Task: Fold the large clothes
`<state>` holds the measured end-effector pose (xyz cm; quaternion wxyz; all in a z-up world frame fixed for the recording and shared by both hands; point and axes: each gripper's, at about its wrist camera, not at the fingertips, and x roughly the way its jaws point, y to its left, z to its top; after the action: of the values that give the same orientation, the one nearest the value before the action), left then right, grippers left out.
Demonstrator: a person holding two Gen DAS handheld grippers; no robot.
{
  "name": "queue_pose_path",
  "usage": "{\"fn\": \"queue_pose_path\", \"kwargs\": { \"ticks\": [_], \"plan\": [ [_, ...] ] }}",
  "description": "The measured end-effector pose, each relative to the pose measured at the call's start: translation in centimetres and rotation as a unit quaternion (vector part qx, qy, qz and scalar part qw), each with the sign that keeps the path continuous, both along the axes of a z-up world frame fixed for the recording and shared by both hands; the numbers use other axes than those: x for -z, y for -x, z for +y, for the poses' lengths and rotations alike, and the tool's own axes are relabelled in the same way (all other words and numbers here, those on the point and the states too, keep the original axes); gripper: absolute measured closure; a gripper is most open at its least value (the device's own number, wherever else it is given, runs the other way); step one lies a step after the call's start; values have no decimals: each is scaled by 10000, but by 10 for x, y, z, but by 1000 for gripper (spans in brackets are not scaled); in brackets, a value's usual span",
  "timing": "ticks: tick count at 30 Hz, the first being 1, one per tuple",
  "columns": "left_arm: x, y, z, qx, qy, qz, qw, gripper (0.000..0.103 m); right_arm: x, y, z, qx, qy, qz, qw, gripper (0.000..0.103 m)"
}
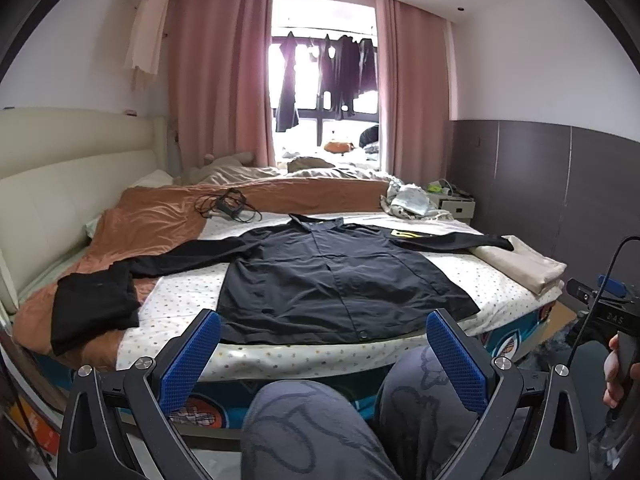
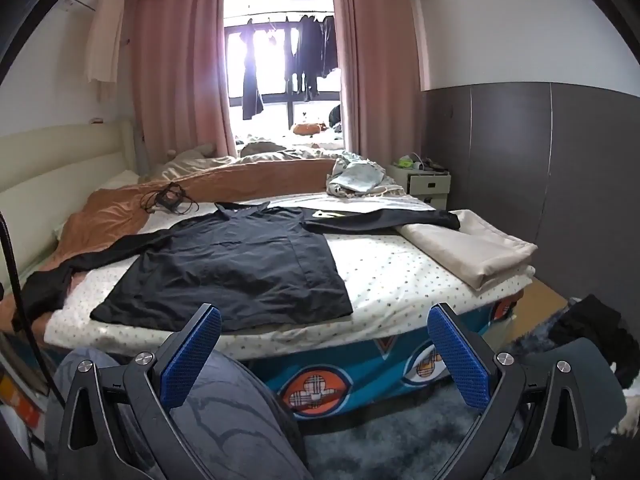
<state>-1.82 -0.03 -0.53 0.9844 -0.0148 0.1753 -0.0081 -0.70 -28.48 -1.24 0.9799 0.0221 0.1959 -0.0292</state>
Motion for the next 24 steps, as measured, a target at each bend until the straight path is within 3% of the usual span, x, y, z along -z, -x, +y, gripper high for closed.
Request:
{"fn": "queue_pose_path", "kwargs": {
  "ticks": [24],
  "plan": [
    [9,-9,17,-58,251,195,9995,0,3,-10,2,-56,115,80,9999,0]
  ]
}}
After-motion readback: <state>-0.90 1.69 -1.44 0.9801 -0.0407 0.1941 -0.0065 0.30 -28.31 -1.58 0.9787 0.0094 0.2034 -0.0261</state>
